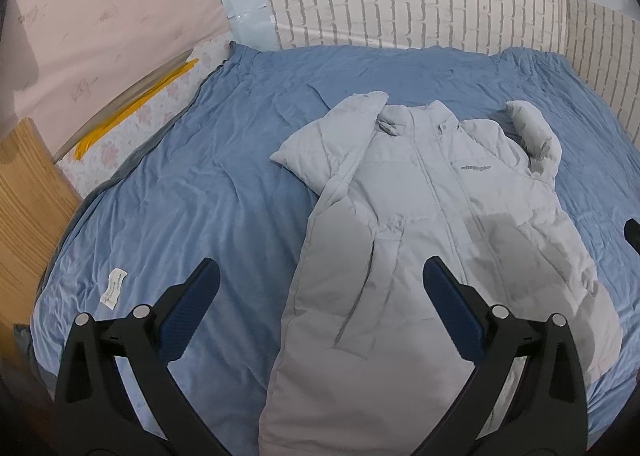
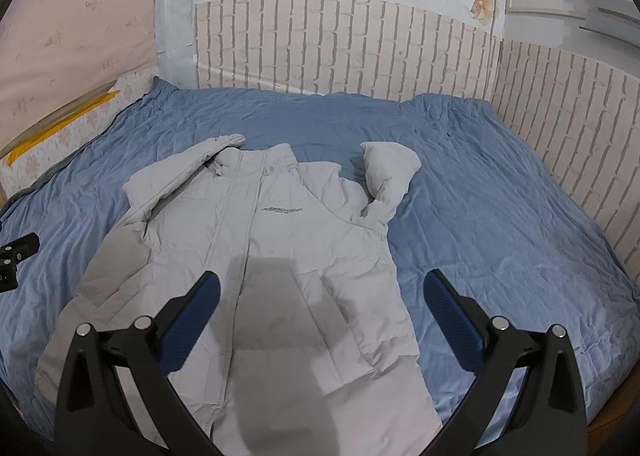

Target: Fold large clothes

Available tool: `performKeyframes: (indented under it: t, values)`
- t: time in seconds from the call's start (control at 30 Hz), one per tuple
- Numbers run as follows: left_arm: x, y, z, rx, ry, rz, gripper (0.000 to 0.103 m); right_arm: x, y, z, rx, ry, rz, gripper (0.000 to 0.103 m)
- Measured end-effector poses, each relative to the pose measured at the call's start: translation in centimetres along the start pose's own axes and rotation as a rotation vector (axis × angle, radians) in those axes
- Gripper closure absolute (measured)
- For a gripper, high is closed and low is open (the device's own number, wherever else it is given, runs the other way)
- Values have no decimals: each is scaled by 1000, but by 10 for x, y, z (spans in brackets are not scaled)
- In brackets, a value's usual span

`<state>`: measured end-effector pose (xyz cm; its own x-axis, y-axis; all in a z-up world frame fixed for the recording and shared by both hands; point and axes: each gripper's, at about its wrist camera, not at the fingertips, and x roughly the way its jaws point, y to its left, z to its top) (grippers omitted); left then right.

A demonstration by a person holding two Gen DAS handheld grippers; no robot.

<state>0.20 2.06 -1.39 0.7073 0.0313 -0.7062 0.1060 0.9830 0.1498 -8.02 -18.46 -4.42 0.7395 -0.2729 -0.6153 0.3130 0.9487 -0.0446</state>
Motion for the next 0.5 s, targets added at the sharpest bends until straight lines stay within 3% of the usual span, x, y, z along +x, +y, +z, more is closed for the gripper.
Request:
performKeyframes:
  t: [0.5]
  values:
    - [-1, -2, -2, 7, -3, -3, 3, -1, 0, 0, -3, 2, -2, 2]
